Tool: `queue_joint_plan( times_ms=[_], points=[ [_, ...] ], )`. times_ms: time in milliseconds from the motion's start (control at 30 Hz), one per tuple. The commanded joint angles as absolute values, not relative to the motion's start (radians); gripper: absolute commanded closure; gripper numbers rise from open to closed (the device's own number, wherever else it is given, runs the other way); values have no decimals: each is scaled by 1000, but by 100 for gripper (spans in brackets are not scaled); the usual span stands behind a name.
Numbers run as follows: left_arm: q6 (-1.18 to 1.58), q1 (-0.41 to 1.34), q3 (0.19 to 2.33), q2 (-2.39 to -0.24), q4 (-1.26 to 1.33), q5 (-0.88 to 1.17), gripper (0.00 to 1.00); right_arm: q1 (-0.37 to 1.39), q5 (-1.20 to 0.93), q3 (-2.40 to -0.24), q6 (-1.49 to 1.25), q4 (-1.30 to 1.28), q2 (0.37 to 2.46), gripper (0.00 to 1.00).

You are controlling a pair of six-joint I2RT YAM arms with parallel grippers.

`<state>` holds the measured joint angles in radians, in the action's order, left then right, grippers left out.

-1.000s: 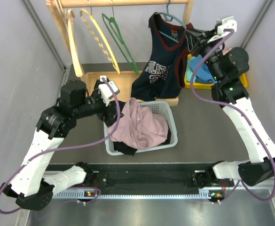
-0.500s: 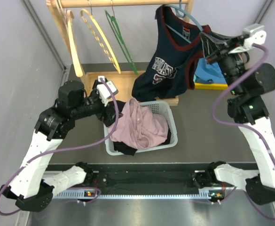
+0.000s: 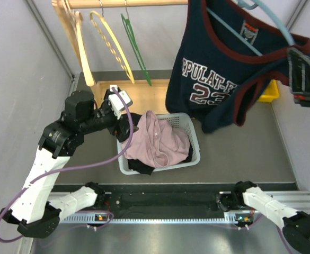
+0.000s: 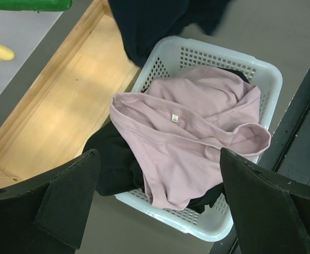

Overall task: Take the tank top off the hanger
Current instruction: Pick up the hanger from the clothesline.

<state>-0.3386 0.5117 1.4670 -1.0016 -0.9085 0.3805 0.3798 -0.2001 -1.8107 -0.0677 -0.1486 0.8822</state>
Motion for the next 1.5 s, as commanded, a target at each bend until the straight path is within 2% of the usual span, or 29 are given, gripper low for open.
queue_joint_plan(
  times_ms=[0, 433, 600, 800, 1100, 1233, 1467],
  points=[
    [-330, 502, 1506, -991, -856, 405, 1, 390, -250, -1896, -106, -117, 905, 100],
    [-324, 492, 1529, -989, -854, 425, 1, 388, -347, -1976, -172, -61, 977, 100],
    [-319, 486, 1535, -991, -851, 431, 1, 390, -341, -1935, -207, 181, 980, 100],
    [-311, 479, 1542, -986, -851, 445, 1, 390, -370, -1956, -281, 343, 1031, 100],
    [-307, 474, 1545, -979, -848, 451, 1, 388, -379, -2075, -324, 357, 1054, 100],
    [-305, 471, 1548, -980, -847, 456, 1, 390, -399, -2200, -333, 199, 1120, 100],
    [-262, 471, 1532, -985, -838, 544, 1, 388, -446, -2020, -426, 234, 1117, 100]
  ],
)
